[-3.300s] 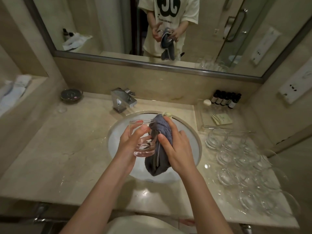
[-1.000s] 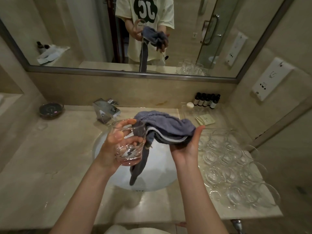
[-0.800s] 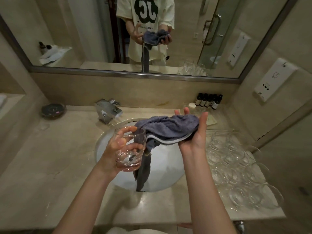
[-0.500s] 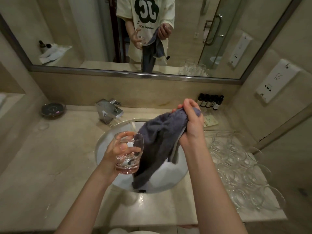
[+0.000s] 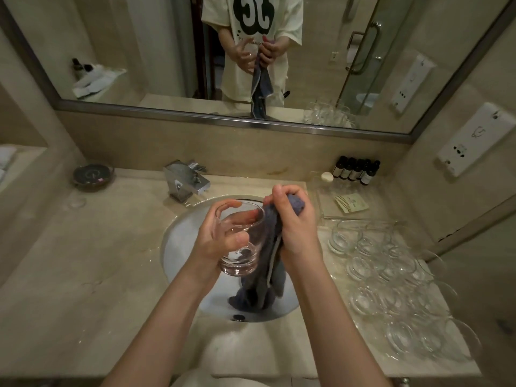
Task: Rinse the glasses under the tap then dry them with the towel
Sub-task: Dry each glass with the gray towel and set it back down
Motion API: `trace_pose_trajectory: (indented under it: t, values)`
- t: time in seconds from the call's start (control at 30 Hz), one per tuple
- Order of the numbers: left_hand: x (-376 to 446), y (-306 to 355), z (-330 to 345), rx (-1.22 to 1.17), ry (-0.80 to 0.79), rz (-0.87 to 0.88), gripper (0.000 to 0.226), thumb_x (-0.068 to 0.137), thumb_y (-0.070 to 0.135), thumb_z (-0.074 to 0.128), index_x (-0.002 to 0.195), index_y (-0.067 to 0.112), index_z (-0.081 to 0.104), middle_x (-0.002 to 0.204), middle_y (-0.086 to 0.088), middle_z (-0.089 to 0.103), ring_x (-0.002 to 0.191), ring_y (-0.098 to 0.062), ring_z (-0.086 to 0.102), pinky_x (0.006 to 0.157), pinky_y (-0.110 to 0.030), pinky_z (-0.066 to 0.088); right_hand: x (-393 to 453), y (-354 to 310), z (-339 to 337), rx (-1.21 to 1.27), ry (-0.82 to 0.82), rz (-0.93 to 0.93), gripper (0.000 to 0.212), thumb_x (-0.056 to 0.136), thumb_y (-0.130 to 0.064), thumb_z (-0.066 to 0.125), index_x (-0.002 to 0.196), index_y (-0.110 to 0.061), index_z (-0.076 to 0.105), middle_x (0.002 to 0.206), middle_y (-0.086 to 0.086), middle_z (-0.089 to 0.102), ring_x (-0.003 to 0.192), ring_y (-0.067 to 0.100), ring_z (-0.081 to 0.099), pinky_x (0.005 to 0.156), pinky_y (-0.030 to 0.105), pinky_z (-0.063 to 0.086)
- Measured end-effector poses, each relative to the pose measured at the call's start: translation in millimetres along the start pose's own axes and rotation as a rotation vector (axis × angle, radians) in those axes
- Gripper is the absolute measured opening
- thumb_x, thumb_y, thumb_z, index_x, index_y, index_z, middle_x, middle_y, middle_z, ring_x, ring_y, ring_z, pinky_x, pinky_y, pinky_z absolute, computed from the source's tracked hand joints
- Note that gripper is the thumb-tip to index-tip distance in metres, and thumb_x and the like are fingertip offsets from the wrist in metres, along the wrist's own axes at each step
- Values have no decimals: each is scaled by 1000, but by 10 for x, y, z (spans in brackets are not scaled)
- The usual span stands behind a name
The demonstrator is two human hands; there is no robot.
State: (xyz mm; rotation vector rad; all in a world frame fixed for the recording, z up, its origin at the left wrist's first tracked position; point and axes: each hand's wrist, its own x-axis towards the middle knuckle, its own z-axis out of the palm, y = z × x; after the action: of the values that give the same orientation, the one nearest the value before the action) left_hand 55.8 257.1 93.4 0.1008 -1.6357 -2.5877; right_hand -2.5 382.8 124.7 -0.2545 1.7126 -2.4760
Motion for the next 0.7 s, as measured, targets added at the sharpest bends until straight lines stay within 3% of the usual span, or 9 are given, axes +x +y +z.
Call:
trace_pose_trajectory:
  t: [0.13,0.2,0.27,0.33,0.43,0.53,0.63,0.7]
  values:
    - [35,-11,60,-82,-79,-52,97,33,41,97,114,19,48,111,-5,72,99,-21,70,74,-30,57,18,-18,33,11,17,38,37,73,-43,62,100,-20,53,80,-6,68,76,10,63,78,32,51]
    - [56,-8,96,-61,-128,-62,95,36,37,97,114,20,48,105,-7,72,90,-22,70,69,-28,56,38,-57,34,-44,21,45,48,72,-47,58,112,-21,49,90,-5,67,77,3,65,76,23,53]
    - [86,-26,113,10,-123,-52,87,38,30,94,113,24,50,103,-12,71,88,-27,68,70,-31,55,51,-101,39,-102,28,36,57,72,-48,55,120,-20,44,101,-3,63,79,-4,63,75,16,51]
    - [104,-40,132,63,-72,-19,70,43,26,83,108,30,56,109,-21,66,96,-33,65,77,-37,51,66,-116,17,-148,37,41,61,72,-51,55,123,-22,40,112,-2,58,94,4,60,90,25,50]
    - [109,-75,152,28,-2,18,67,45,28,78,108,27,55,103,-21,69,92,-33,66,75,-38,52,71,-118,-49,-60,80,61,49,82,-56,64,116,-30,40,123,0,50,113,16,53,102,35,43]
    - [114,-72,169,-69,28,9,77,42,28,82,111,19,51,95,-17,73,78,-30,69,66,-35,56,12,-33,-145,-83,80,-28,45,72,-53,63,109,-40,41,129,-1,46,126,24,48,109,44,40]
    - [107,-85,210,-125,40,-6,69,47,27,76,110,19,51,96,-19,72,78,-30,70,65,-36,57,-97,59,-185,-199,107,-100,26,74,-60,59,96,-56,45,127,0,49,120,20,54,103,48,46]
    - [96,-91,245,-187,64,-7,70,44,27,80,109,19,53,98,-19,71,79,-29,70,66,-37,58,-172,109,-192,-313,108,-151,22,77,-64,53,97,-64,45,123,-6,53,114,13,57,95,37,49]
